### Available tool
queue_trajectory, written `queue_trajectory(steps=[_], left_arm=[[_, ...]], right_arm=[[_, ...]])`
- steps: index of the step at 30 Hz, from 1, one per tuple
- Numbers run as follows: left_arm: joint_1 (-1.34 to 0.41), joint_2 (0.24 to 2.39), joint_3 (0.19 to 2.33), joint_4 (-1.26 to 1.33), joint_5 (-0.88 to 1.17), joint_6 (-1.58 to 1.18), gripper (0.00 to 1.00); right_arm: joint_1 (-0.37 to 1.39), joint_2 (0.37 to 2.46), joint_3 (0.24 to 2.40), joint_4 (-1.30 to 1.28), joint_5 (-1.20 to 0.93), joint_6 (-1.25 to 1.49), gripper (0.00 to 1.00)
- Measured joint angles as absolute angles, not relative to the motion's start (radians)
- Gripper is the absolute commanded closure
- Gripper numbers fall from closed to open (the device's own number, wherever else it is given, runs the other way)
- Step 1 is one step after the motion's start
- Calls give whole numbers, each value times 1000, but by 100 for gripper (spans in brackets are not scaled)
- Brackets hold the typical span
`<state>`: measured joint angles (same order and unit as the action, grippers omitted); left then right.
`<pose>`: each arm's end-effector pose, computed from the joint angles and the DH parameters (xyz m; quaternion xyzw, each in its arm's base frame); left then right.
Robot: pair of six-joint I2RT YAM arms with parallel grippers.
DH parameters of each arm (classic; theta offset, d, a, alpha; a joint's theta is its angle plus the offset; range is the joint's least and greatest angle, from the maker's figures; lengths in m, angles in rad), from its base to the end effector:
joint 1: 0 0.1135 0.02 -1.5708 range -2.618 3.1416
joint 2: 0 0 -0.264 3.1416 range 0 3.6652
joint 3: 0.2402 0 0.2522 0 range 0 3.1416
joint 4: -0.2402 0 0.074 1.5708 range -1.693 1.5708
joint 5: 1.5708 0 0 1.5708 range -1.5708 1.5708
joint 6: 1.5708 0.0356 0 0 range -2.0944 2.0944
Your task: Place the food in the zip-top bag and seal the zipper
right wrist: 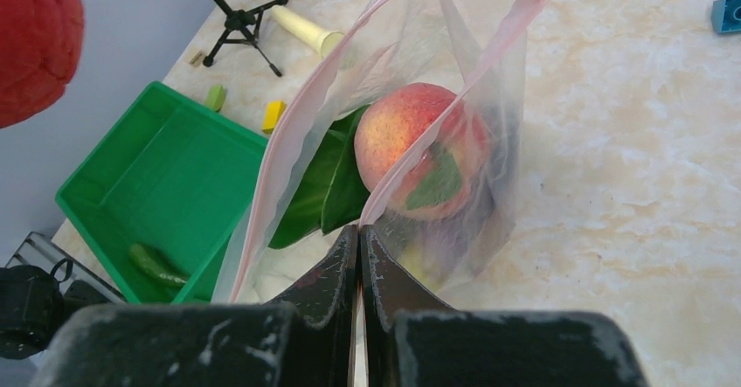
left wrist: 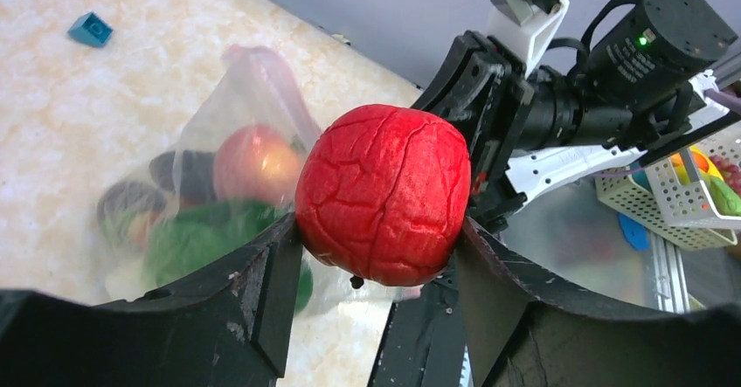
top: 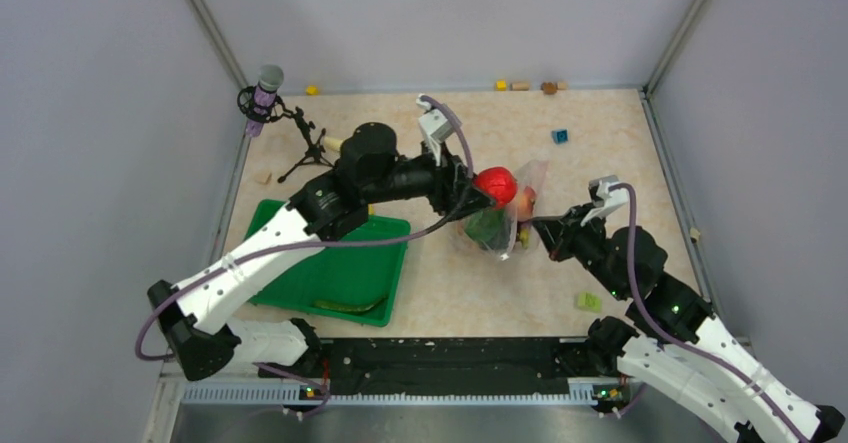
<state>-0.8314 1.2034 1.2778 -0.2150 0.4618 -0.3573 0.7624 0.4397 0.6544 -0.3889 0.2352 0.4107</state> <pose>0.1701 -0.2101 0.4231 0.3185 0.6792 -0.5006 0.4321 0.0886 0.0732 0.3179 -0.0588 0.7621 0.2785 0.5815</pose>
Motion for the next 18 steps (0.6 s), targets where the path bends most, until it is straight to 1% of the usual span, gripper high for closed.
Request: queue_trajectory(steps=[3,6,14,18], left_arm=[[-882,1320,1415,-274,434,-315,100],[-916,1383,1487,-326,391,-275,100],[-954,1410,1525,-424,266,-197,100],[-957,1427,1564,-459,186,-171,100]], right_arm=[[762,442,664,-397,229,409,100],[762,454,704,-417,223,403,100],[762,530,836,-445,202,390,100],[762,568,865,-447,179,385,100]])
